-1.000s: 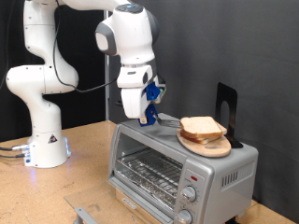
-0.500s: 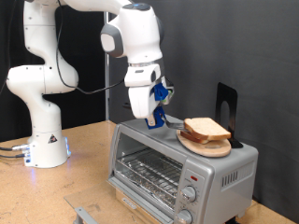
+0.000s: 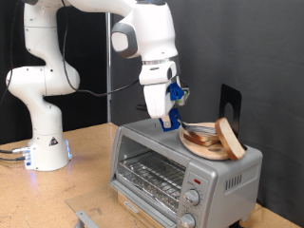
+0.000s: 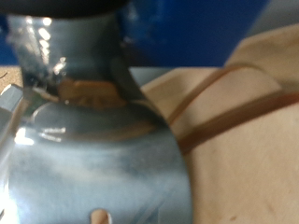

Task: Make a piece of toast with the oven

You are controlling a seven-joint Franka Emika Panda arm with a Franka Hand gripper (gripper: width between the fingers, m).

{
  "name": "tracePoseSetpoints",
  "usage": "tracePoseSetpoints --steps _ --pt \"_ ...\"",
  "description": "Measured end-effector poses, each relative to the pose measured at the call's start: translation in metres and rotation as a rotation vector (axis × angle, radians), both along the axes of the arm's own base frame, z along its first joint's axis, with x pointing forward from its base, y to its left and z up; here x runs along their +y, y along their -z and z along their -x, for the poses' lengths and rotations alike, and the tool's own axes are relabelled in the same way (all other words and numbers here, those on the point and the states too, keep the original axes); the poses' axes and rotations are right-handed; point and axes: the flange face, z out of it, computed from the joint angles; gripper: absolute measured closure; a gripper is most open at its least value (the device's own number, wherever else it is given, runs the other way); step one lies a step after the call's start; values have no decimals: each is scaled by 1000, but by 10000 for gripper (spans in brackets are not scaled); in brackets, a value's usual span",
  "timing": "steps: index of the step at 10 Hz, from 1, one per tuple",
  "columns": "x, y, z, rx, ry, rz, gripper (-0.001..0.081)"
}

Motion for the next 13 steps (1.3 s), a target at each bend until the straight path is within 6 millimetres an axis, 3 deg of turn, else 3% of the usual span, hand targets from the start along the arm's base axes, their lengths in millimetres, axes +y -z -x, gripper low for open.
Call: tracePoseSetpoints --steps 5,8,10,13 --pt "7 2 -4 66 -32 -30 413" --pt "4 -4 10 116 -121 -87 413" --pt "-3 -9 31 149 -180 -95 413" --pt "-3 -5 38 142 -211 -111 413"
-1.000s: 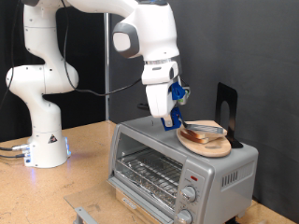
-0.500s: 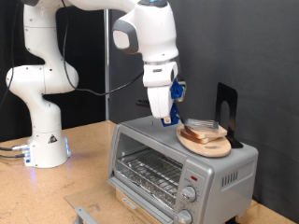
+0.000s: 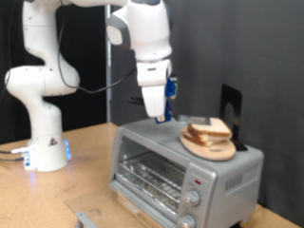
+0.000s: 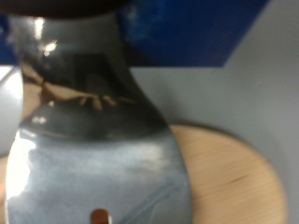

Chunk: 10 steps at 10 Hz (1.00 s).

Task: Make a piece of toast with the oven

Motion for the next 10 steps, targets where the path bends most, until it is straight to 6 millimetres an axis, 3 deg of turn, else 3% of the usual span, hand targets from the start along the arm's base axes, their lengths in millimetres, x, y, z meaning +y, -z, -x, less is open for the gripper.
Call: tracePoseSetpoints --steps 3,5,8,10 --pt "-5 -13 34 -88 -115 -80 413" --pt "-15 -23 55 -162 -74 -66 413" --pt "-37 -25 95 22 69 -54 413" --pt "-54 -25 115 58 119 -49 413"
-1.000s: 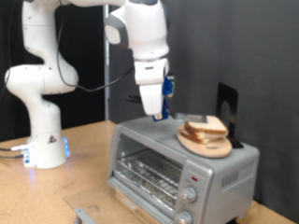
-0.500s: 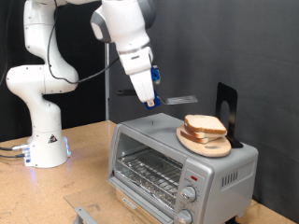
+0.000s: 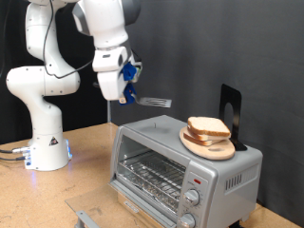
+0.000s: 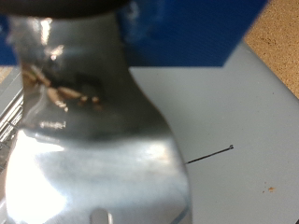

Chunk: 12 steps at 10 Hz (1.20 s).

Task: Make a piece of toast with the oven

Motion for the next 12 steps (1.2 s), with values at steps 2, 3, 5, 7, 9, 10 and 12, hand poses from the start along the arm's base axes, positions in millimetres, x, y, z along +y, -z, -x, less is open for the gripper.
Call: tracePoseSetpoints --steps 2,3,5,7,9,10,12 --pt "1 1 -3 -21 -23 35 413" --pt "0 2 -9 -67 -33 98 413" --pt "-5 6 -22 -135 -18 190 413" --pt "-15 12 -37 -150 17 217 413" --pt "-24 16 -51 -145 35 210 413" --pt "-27 16 -58 -150 36 210 413" --pt "-29 18 -71 -154 33 217 413"
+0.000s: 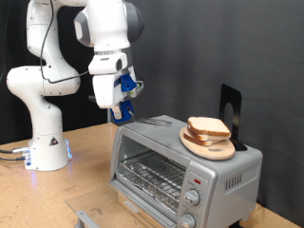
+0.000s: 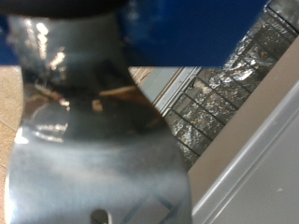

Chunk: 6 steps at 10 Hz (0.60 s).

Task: Make a piece of toast with the oven

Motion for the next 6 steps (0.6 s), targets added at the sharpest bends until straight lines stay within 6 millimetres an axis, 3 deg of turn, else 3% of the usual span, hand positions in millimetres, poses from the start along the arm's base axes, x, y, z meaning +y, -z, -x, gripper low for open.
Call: tracePoseSetpoints --steps 6 --pt "16 11 -38 24 -11 -3 413"
